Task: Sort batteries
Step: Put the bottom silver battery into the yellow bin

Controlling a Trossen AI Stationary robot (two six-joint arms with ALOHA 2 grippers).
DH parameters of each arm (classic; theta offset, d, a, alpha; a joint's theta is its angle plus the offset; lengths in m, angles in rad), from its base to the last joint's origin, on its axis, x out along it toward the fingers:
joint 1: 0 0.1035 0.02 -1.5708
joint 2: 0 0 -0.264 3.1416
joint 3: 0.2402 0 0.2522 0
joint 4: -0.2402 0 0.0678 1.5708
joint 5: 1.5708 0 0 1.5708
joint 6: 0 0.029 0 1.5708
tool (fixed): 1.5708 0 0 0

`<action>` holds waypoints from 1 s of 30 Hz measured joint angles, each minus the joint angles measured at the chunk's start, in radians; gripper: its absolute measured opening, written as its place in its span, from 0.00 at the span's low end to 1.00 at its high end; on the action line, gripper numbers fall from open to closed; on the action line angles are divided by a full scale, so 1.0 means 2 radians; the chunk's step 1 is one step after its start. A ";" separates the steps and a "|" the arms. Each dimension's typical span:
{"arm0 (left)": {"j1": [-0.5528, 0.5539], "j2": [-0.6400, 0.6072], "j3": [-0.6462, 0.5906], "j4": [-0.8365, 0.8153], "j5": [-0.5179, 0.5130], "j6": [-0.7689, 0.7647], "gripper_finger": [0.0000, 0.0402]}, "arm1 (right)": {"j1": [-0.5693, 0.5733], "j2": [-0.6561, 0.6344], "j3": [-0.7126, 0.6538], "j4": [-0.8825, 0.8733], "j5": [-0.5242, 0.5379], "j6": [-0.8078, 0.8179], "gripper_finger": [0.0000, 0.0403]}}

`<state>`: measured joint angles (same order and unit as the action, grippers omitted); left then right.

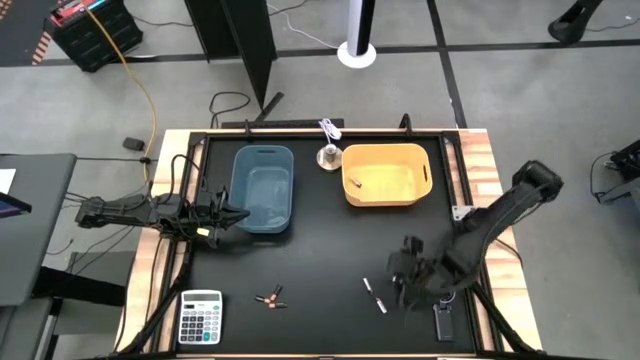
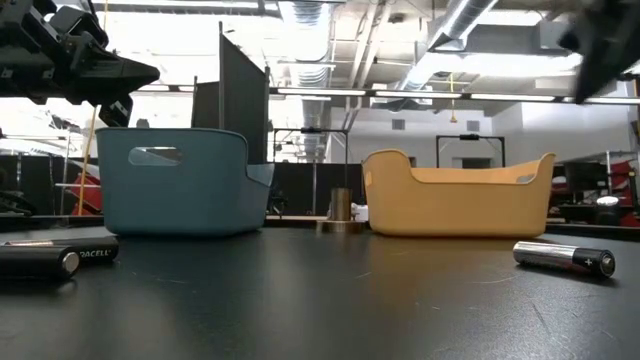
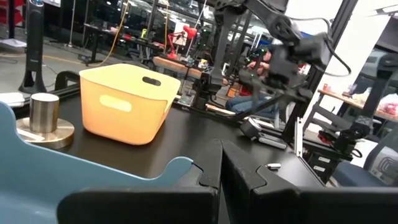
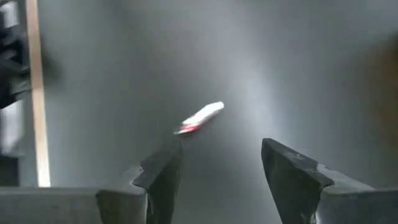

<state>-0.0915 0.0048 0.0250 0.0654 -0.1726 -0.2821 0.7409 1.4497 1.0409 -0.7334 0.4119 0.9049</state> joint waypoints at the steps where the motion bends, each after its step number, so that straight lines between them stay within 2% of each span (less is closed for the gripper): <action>1: 0.000 0.000 0.000 0.000 0.000 -0.001 0.00 | 0.008 0.015 0.000 0.017 -0.005 0.009 0.59; 6: 0.000 0.000 0.000 0.000 0.000 -0.001 0.00 | 0.030 0.081 0.000 0.075 -0.014 0.063 0.59; 13: 0.000 0.000 0.000 0.000 0.000 -0.002 0.00 | 0.039 0.133 0.000 0.087 -0.012 0.131 0.59; 30: 0.000 0.000 0.000 0.002 0.000 -0.002 0.00 | 0.038 0.147 0.000 0.127 -0.010 0.166 0.62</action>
<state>-0.0914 0.0048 0.0250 0.0704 -0.1722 -0.2852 0.8173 1.7446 1.0408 -0.4790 0.3920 1.2376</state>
